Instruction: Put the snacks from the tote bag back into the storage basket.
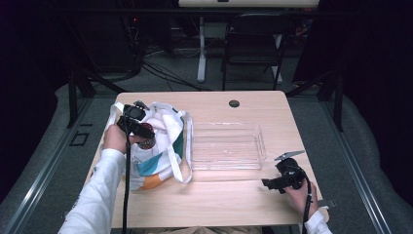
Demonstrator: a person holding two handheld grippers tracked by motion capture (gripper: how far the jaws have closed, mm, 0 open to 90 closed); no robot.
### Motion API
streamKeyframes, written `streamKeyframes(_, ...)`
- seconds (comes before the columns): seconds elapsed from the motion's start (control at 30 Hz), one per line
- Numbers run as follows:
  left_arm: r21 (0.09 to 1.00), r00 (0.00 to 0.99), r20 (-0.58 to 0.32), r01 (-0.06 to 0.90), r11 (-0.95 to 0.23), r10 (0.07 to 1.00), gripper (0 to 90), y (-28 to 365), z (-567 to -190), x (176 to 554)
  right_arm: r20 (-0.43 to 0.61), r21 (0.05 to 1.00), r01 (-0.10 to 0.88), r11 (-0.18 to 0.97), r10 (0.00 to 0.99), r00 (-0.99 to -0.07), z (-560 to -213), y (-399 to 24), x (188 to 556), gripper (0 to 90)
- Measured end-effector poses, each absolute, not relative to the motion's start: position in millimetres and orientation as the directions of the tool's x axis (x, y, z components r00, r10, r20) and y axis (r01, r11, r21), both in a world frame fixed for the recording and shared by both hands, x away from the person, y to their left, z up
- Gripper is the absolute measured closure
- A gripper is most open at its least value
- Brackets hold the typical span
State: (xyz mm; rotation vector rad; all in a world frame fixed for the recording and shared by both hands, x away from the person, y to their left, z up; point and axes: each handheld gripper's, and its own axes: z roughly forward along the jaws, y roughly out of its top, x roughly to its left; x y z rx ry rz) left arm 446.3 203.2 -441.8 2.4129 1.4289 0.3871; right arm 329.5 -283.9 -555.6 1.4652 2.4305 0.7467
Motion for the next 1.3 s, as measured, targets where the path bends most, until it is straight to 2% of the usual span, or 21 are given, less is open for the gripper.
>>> streamKeyframes(1.3, 0.445, 0.519, 0.086, 0.744, -0.499, 0.85, 26.0, 176, -395, 444, 0.081, 0.518, 0.767, 0.378, 0.871, -0.484, -555, -284, 329, 11.6)
